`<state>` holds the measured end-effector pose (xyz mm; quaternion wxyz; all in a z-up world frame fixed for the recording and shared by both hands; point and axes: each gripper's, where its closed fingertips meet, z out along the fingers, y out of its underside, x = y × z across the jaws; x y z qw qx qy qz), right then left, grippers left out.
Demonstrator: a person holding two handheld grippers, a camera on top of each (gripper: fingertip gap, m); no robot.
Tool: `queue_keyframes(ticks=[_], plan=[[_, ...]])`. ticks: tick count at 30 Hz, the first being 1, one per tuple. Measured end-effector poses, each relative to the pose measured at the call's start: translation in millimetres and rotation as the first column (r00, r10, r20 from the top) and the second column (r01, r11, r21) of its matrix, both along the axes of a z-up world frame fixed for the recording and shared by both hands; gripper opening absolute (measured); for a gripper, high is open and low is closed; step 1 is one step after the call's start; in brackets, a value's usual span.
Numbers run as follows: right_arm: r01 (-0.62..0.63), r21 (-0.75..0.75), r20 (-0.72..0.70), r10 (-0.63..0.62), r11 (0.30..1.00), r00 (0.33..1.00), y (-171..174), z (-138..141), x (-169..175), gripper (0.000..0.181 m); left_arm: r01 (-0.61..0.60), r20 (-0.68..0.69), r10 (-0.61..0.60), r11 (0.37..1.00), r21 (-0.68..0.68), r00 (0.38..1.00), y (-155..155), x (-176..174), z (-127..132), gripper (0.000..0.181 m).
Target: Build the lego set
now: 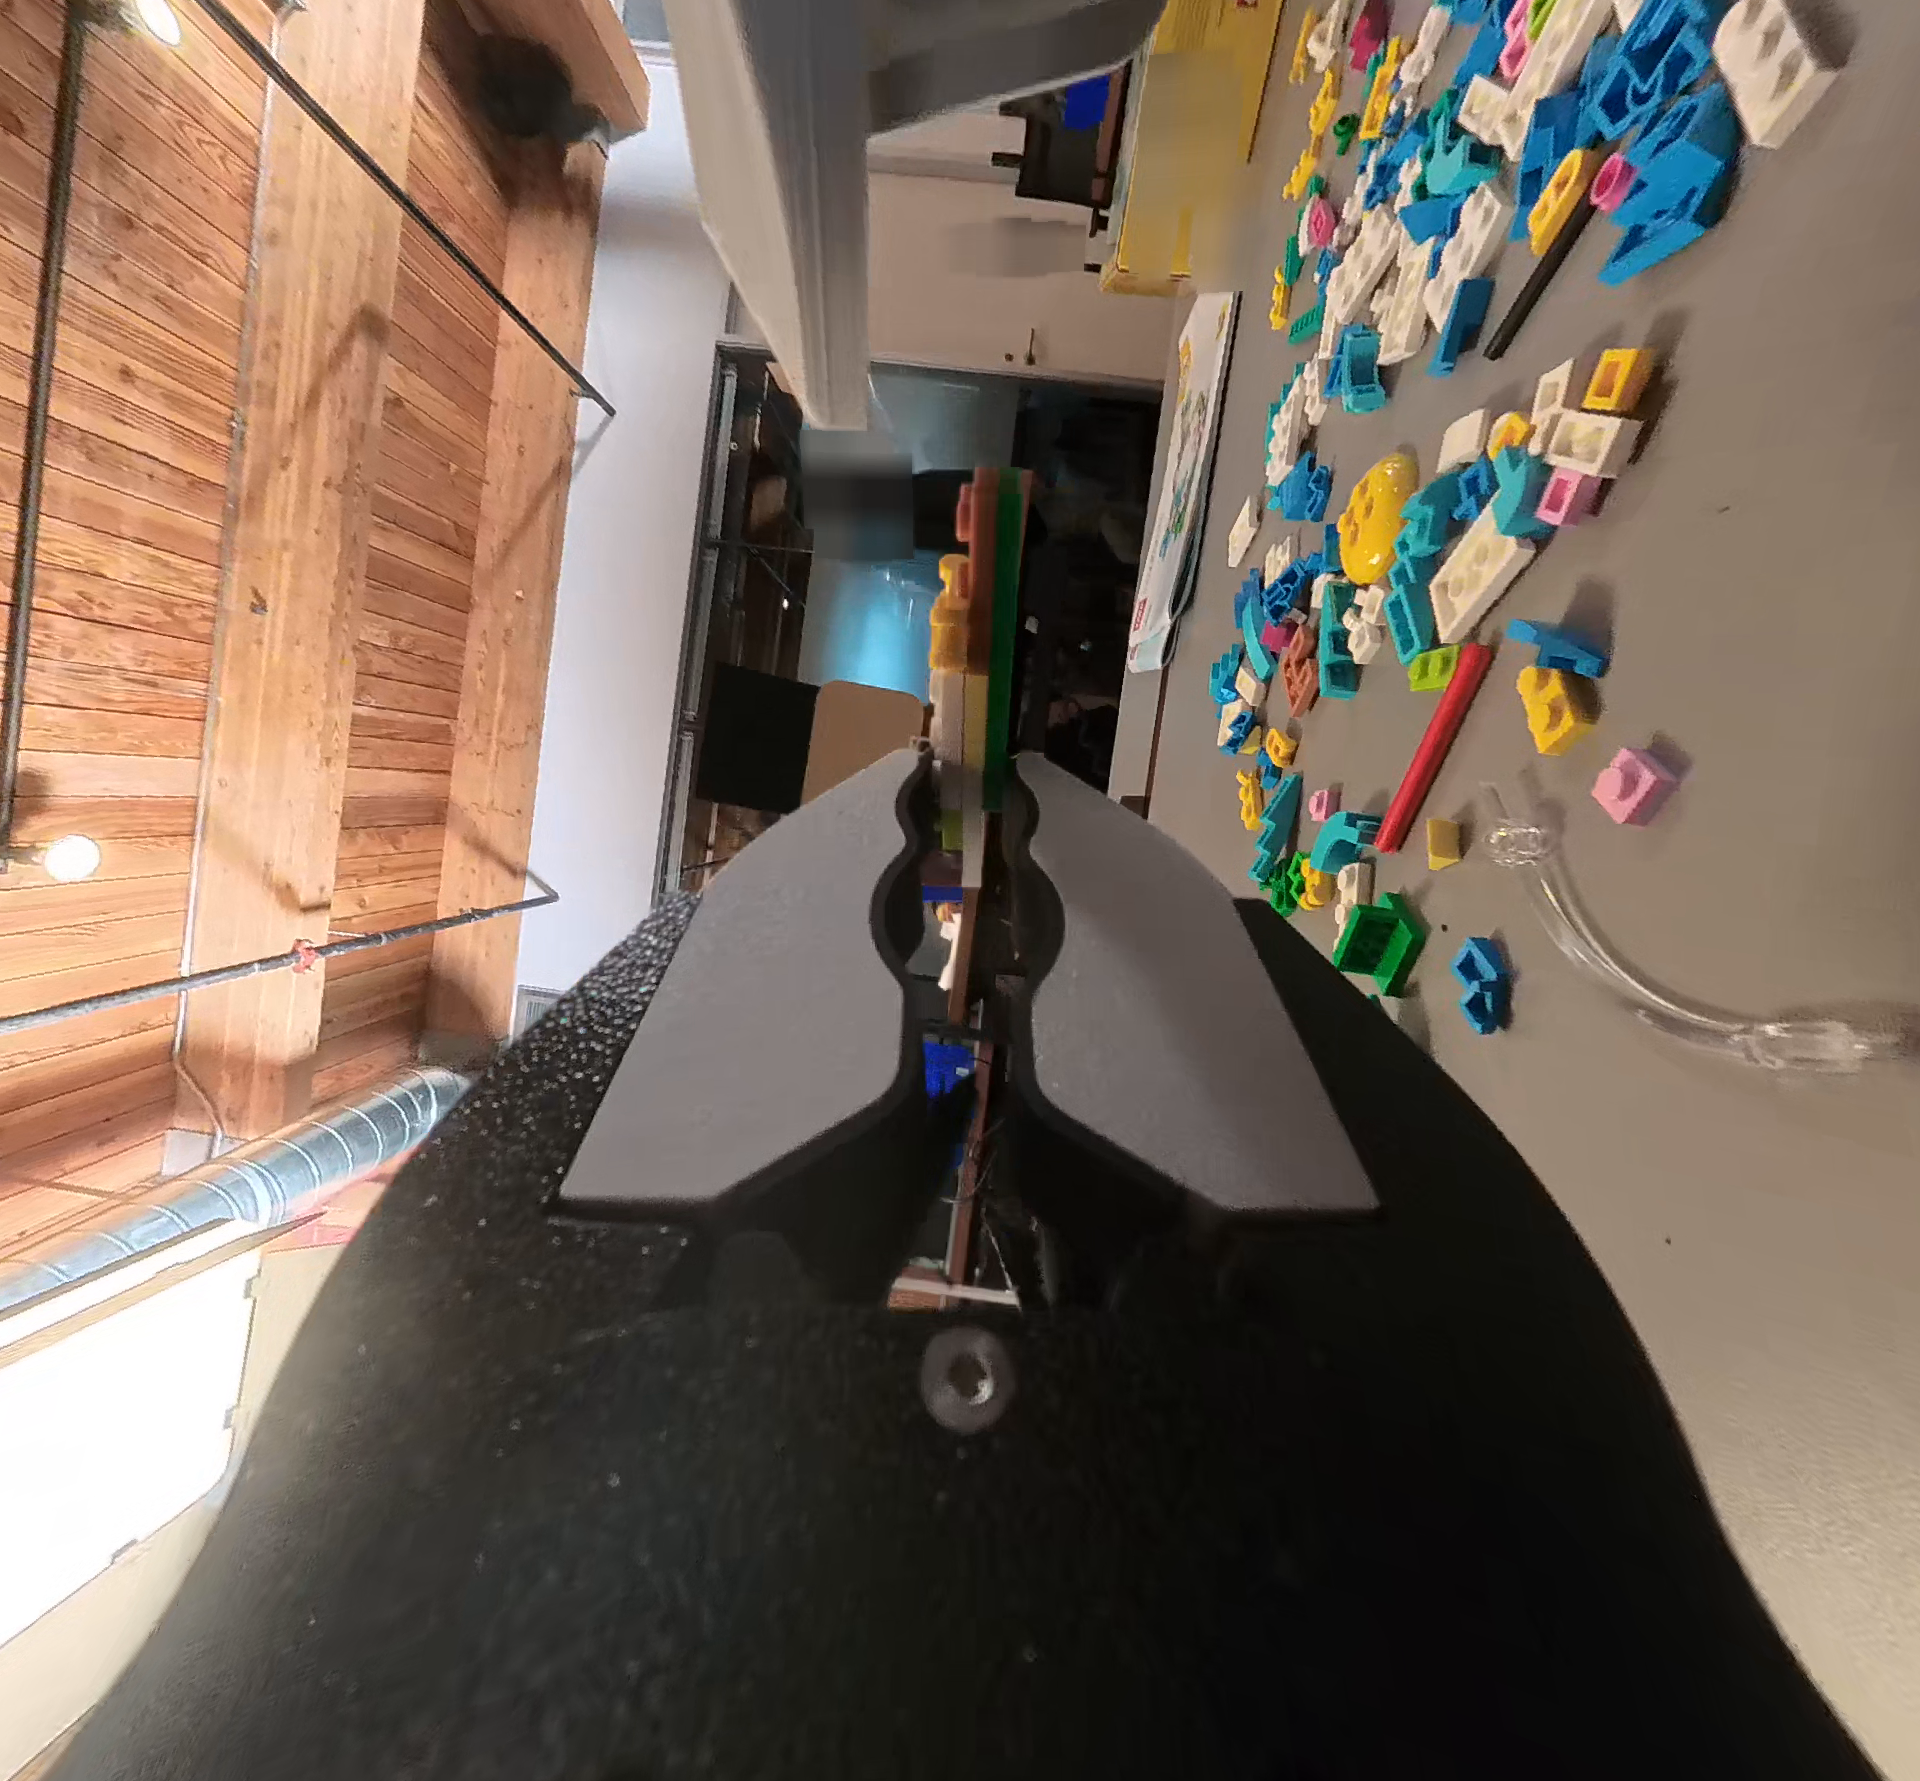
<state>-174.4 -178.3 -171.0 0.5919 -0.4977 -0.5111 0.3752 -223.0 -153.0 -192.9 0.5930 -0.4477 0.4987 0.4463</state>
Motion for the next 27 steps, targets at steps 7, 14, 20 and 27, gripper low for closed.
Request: queue_keyframes(ticks=[7,14,20,27], plan=[[0.082,0.115,-0.024,-0.080,0.990,0.997,0.0,-0.8,0.5,0.030,0.006,0.018,-0.005,0.999,-0.043,1.000,2.7,3.9,-7.6,0.011],[0.142,0.191,-0.053,-0.135,0.971,0.990,4.0,-2.4,3.3,0.027,0.015,0.031,-0.014,0.999,-0.041,0.999,1.9,3.6,-6.9,0.011],[0.139,0.168,-0.052,-0.132,0.976,0.990,5.5,-6.6,2.8,0.024,0.026,0.019,-0.026,1.000,0.004,0.999,-1.0,4.7,-1.2,0.011],[0.137,0.149,-0.073,-0.128,0.979,0.989,7.4,-3.0,6.0,0.022,0.025,0.014,-0.025,1.000,0.008,1.000,-0.9,4.6,-1.7,0.011]])
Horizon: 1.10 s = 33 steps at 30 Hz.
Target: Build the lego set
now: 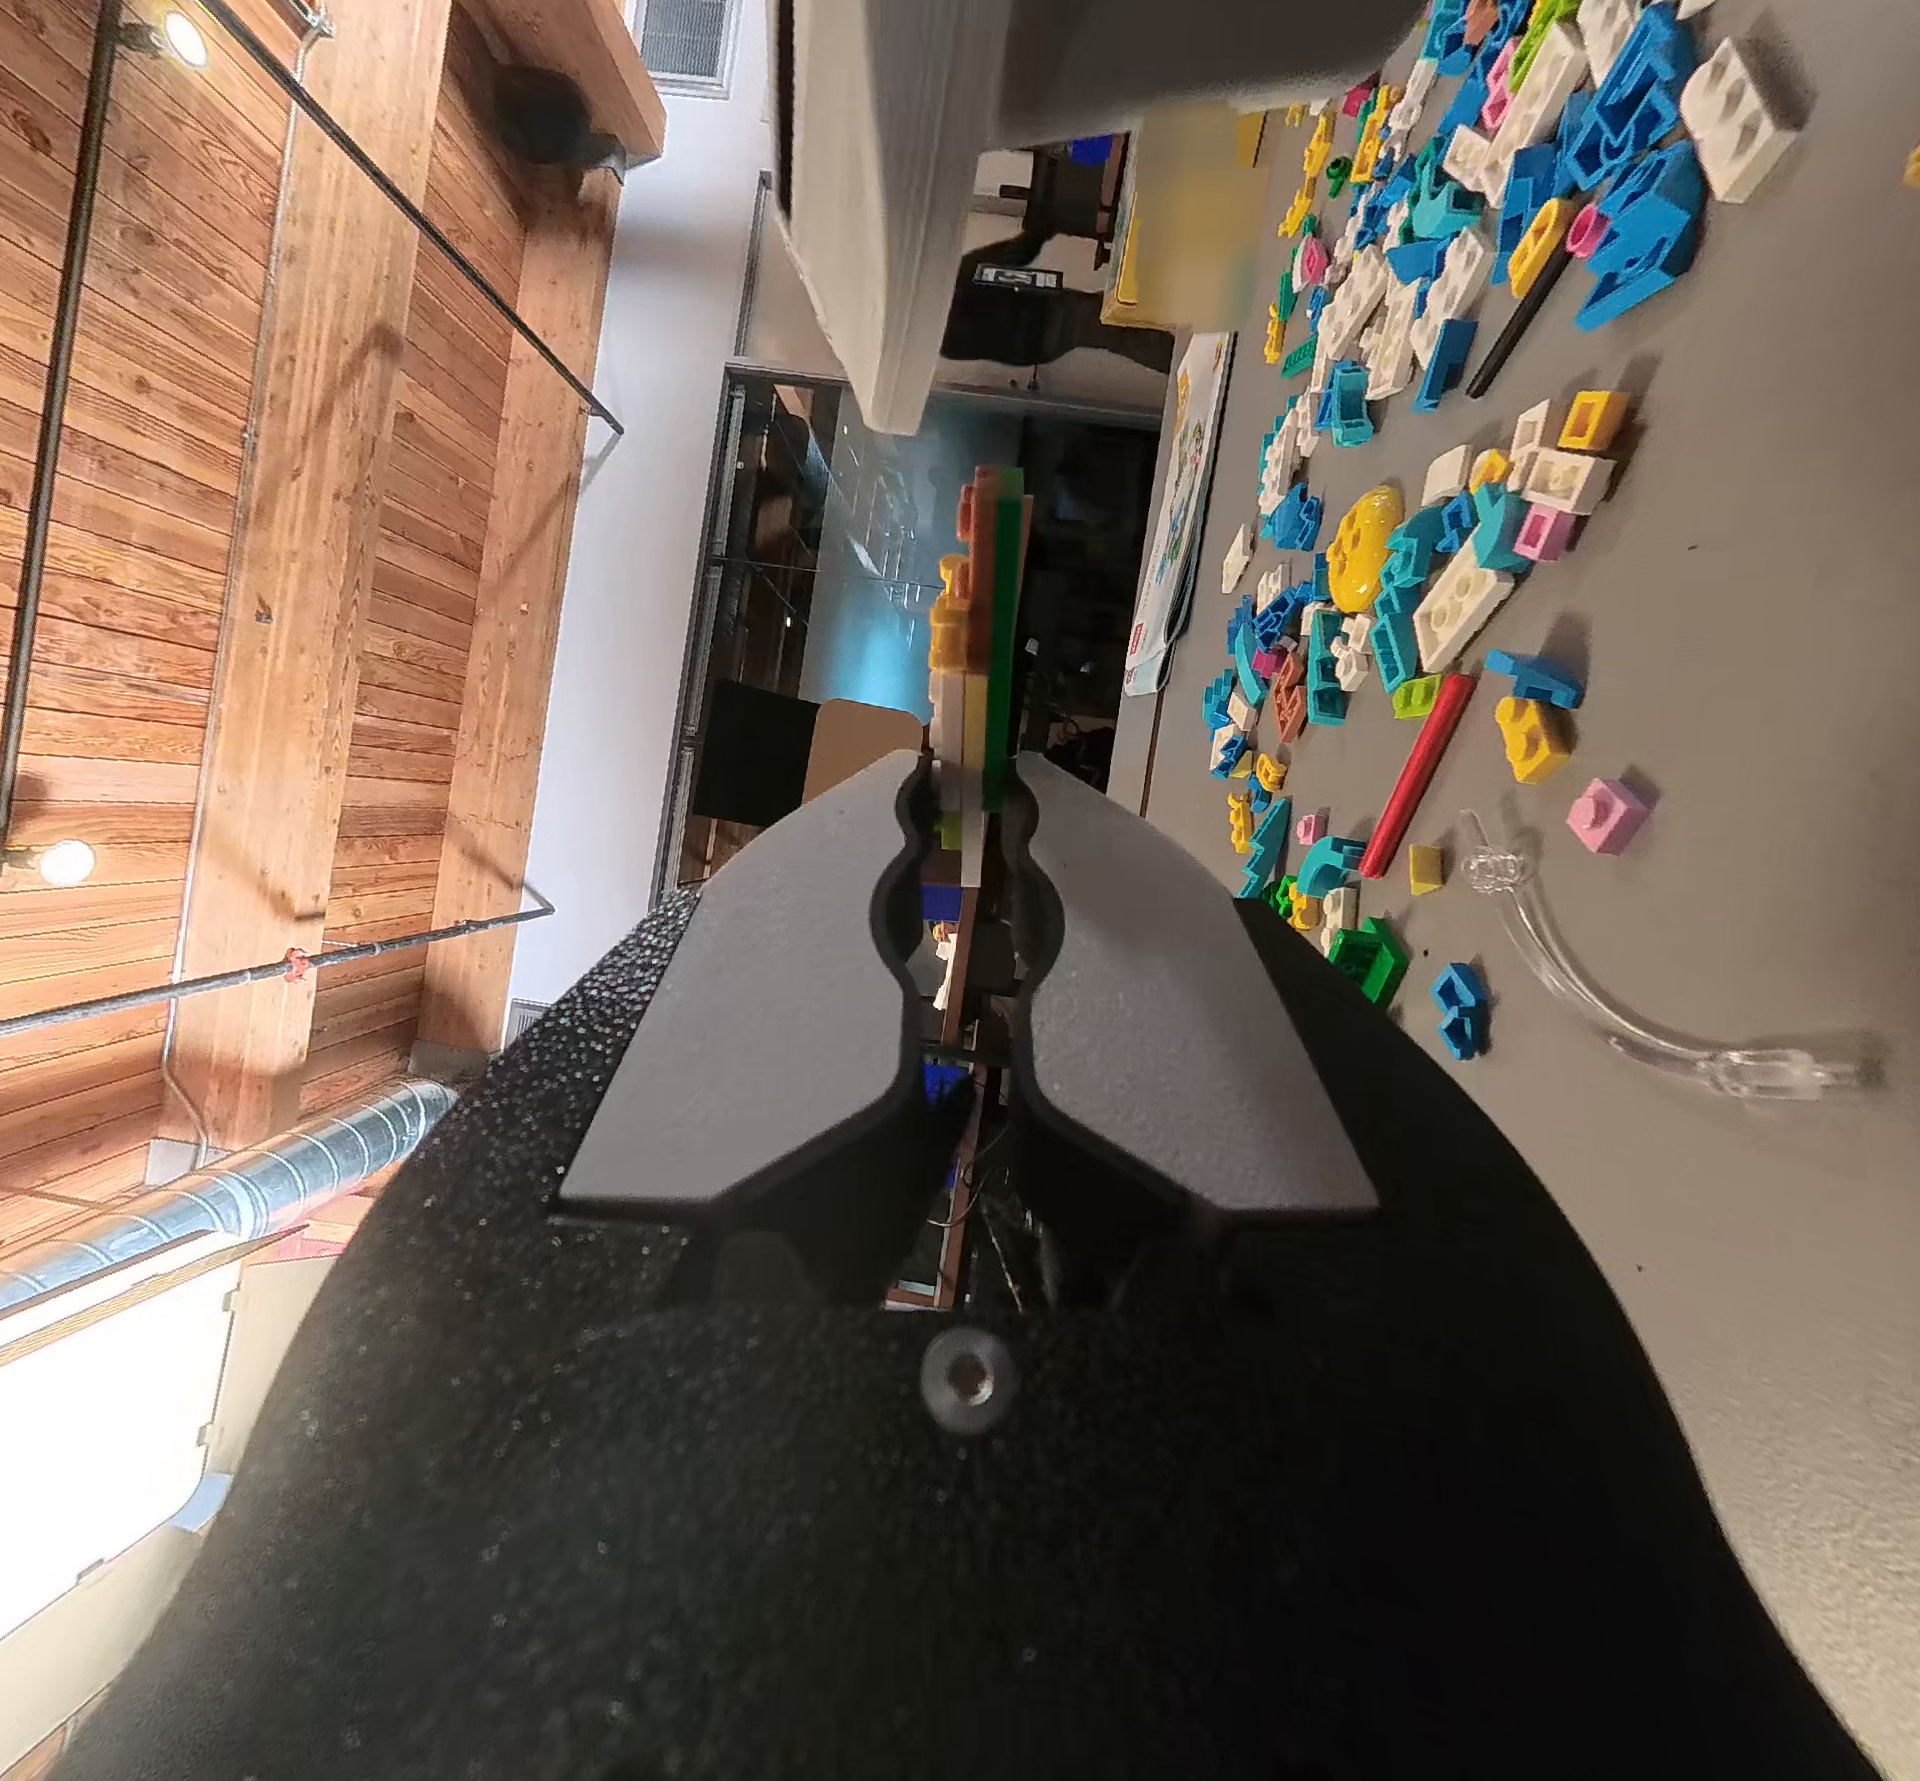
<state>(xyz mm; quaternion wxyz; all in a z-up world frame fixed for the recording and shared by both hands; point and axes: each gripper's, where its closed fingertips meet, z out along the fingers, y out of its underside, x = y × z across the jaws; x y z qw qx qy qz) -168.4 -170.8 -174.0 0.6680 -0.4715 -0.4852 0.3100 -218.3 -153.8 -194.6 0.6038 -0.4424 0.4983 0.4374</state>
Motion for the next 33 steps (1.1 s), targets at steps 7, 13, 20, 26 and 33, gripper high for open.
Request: queue_keyframes(ticks=[7,13,20,26,33], plan=[[0.061,0.003,-0.045,-0.061,0.998,0.997,12,9,10,0.023,-0.010,-0.011,0.010,1.000,0.019,1.000,0,-3,3,0.011],[0.231,-0.059,-0.173,-0.238,0.971,0.956,52,30,49,0.021,-0.112,0.101,0.099,0.986,0.125,0.990,-3,-38,30,0.011],[0.253,-0.154,-0.179,-0.278,0.955,0.944,68,21,59,0.019,-0.098,0.021,0.096,0.977,0.188,0.995,-7,-30,34,0.012],[0.238,-0.131,-0.147,-0.256,0.962,0.955,64,16,53,0.017,-0.102,0.028,0.098,0.979,0.179,0.995,-6,-32,33,0.011],[0.220,-0.134,-0.124,-0.237,0.966,0.963,62,10,48,0.014,-0.080,0.017,0.078,0.986,0.144,0.997,-4,-26,25,0.011]])
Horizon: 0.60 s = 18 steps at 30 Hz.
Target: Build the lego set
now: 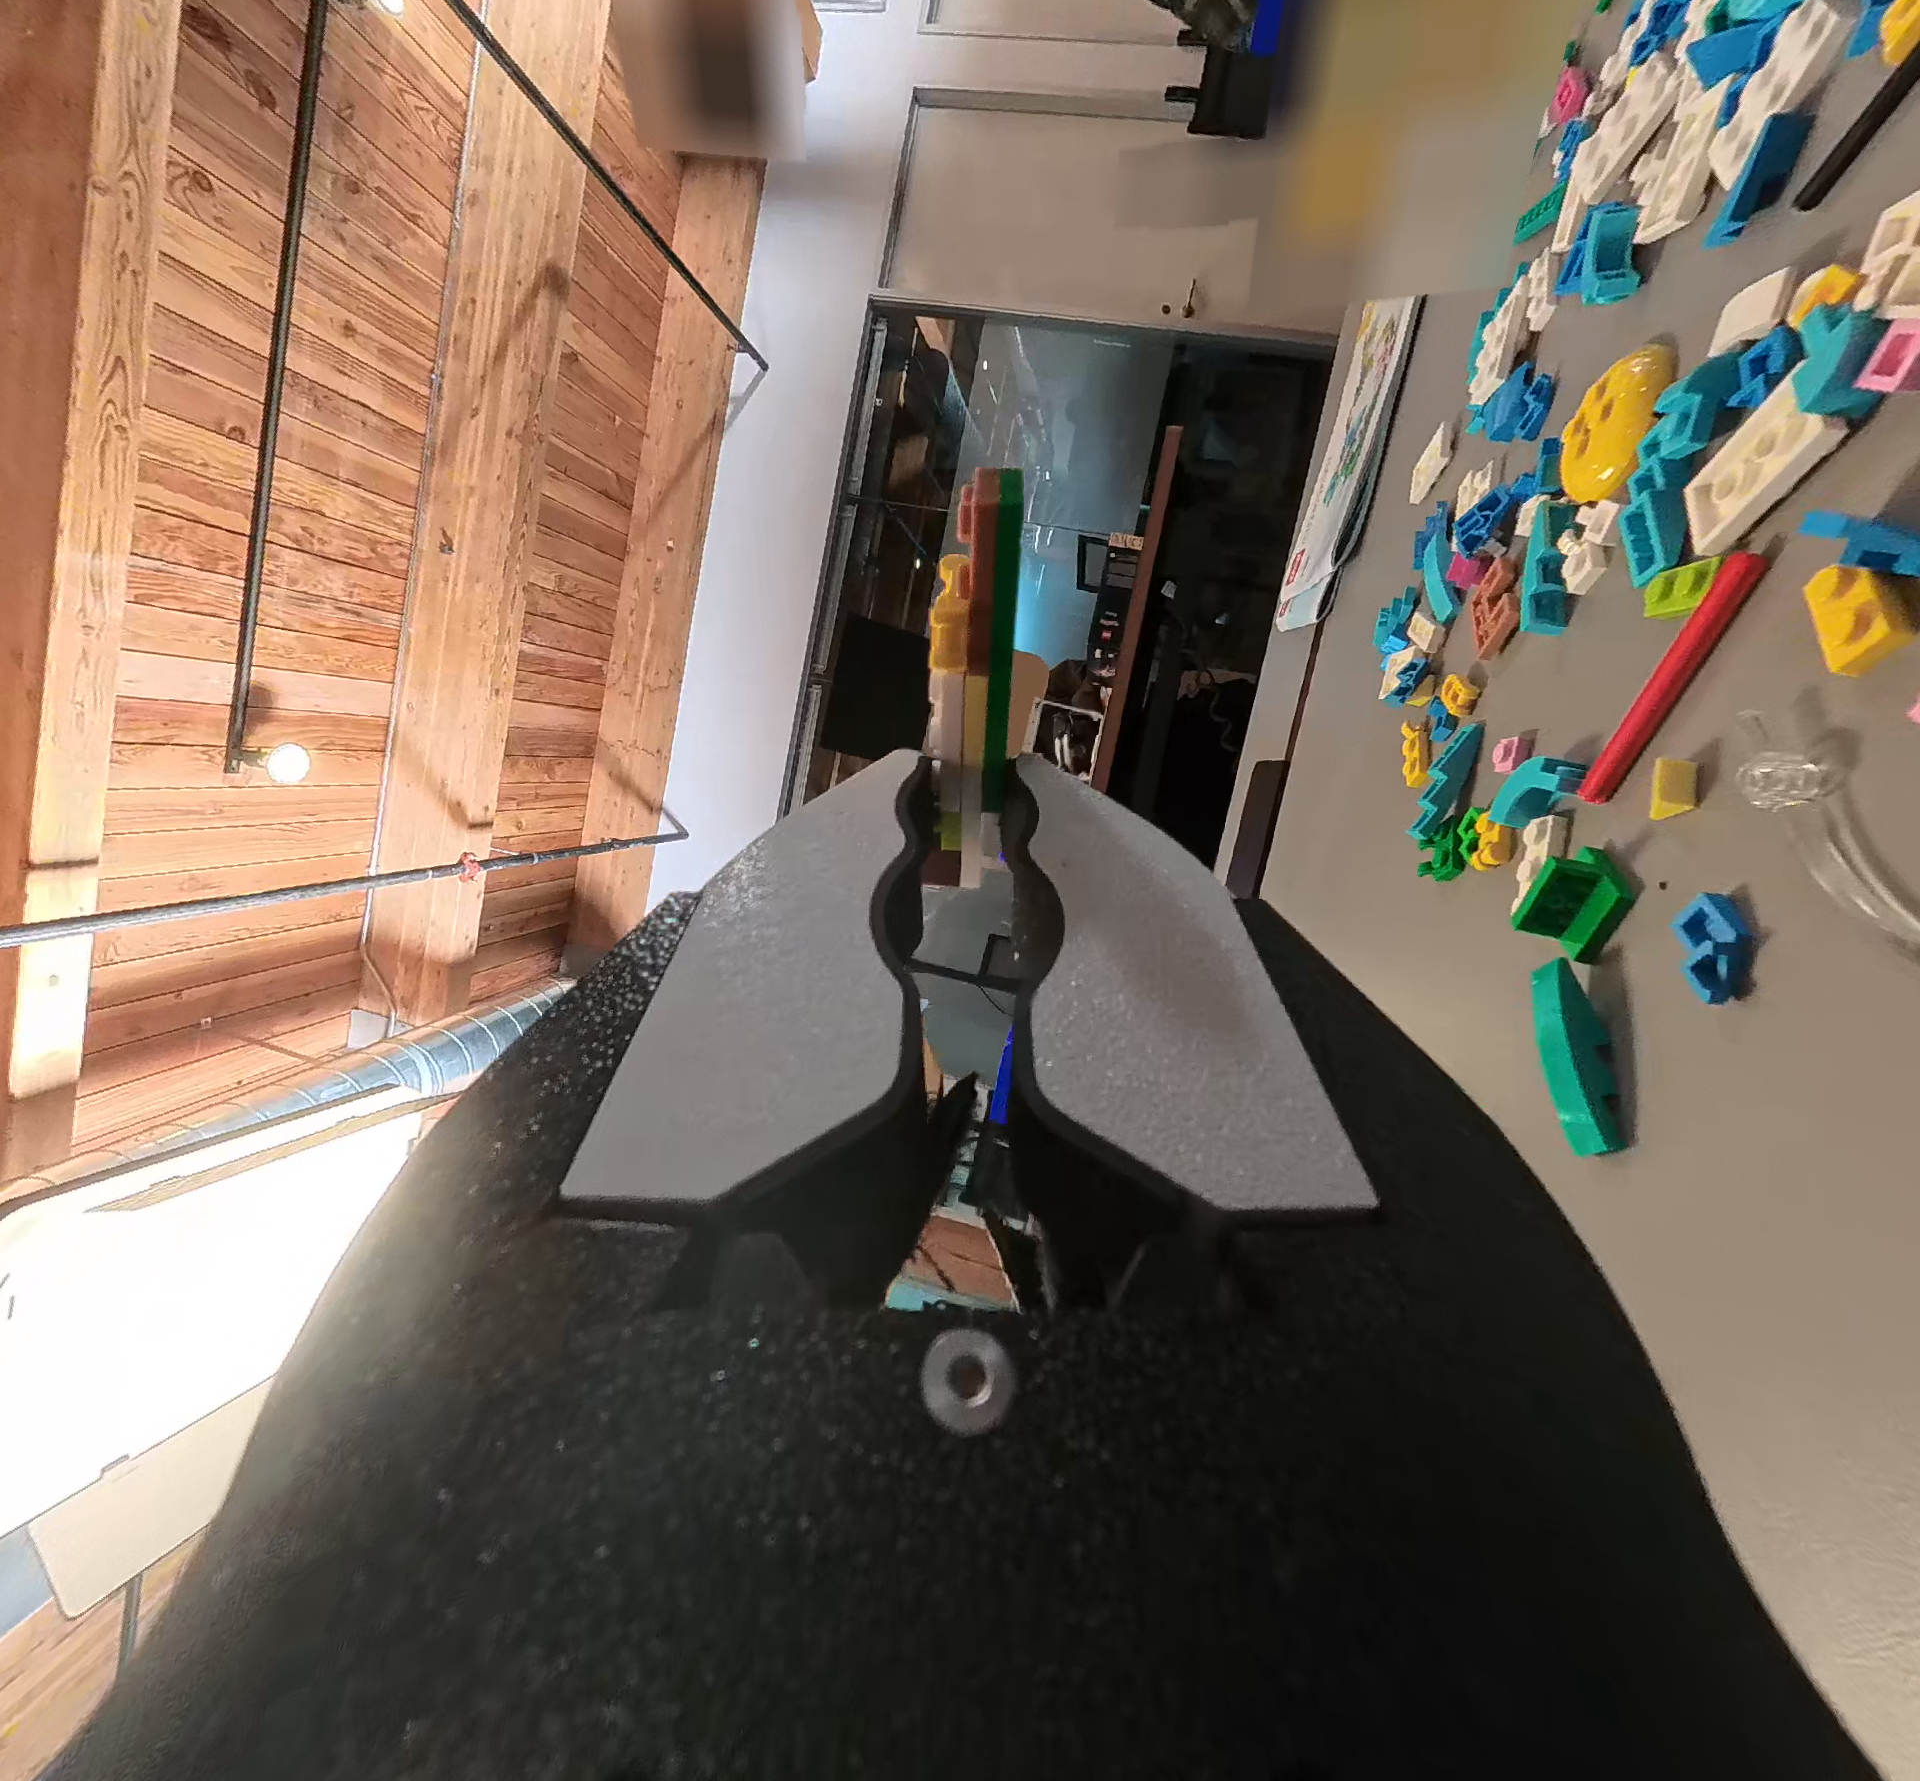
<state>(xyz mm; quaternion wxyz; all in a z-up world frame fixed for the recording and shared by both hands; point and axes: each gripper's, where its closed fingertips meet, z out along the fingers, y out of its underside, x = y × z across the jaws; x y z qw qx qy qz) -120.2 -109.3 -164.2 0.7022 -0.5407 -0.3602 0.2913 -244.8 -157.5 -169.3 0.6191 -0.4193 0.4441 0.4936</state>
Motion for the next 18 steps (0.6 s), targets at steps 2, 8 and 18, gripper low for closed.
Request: queue_keyframes(ticks=[2,8,18], plan=[[-0.007,-0.003,0.008,0.007,1.000,1.000,-1,-2,-2,0.014,0.004,0.002,-0.004,1.000,-0.007,1.000,0,1,-1,0.011],[-0.033,0.005,0.041,0.033,0.999,0.999,-6,-8,-8,0.012,0.010,0.002,-0.010,1.000,-0.030,1.000,2,2,-6,0.011],[-0.059,0.021,0.080,0.057,0.998,0.995,-11,-12,-14,0.011,0.015,-0.003,-0.015,0.999,-0.039,1.000,3,3,-7,0.011]])
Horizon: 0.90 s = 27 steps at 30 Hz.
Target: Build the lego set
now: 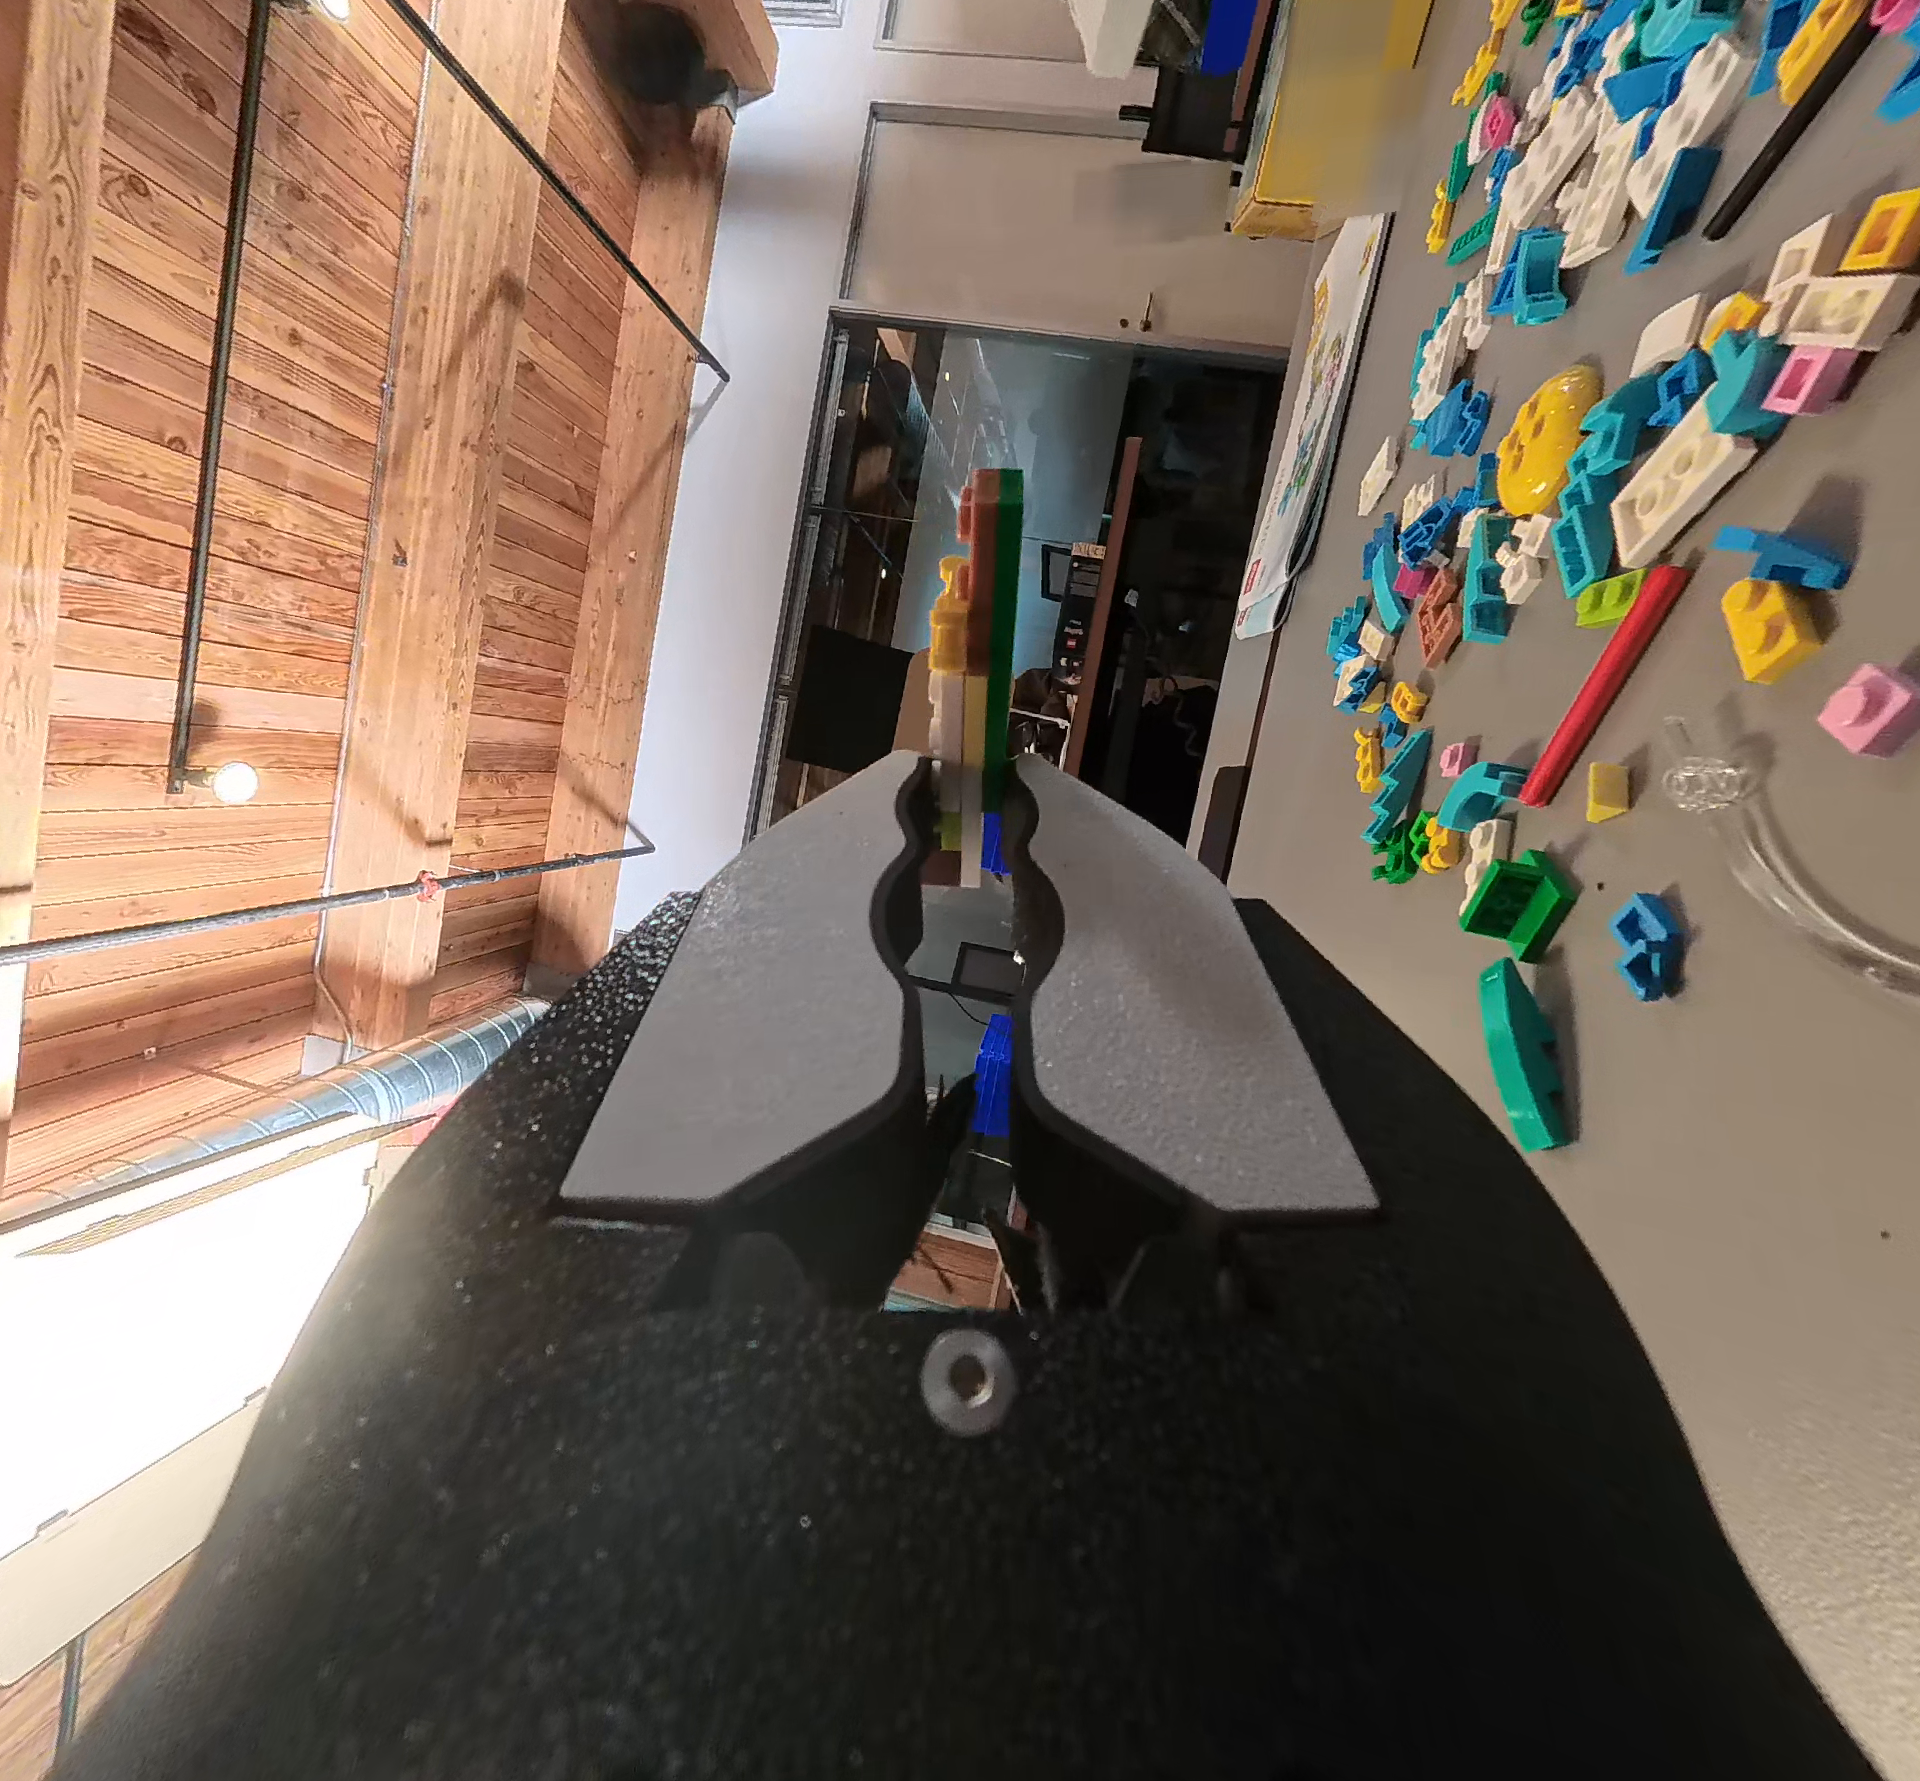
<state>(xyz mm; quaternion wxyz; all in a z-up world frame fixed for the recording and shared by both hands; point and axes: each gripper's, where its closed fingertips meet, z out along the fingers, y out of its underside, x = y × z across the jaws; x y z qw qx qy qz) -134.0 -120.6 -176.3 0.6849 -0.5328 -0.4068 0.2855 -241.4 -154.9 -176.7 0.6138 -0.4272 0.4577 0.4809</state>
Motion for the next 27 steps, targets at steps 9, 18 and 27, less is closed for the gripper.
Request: queue_keyframes(ticks=[9,18,27], plan=[[-0.014,0.002,0.018,0.014,1.000,1.000,-2.0,-2.6,-2.7,0.011,0.011,-0.006,-0.011,1.000,-0.006,1.000,-0.2,2.2,-1.3,0.011],[-0.030,-0.003,0.033,0.030,1.000,0.999,-3.8,-5.6,-5.8,0.010,0.025,-0.013,-0.025,0.999,-0.023,1.000,-0.2,5.1,-4.5,0.011],[-0.042,-0.008,0.046,0.042,0.999,0.998,-5.1,-8.0,-8.4,0.010,0.028,-0.015,-0.029,0.999,-0.030,0.999,0.0,5.6,-5.6,0.011]])
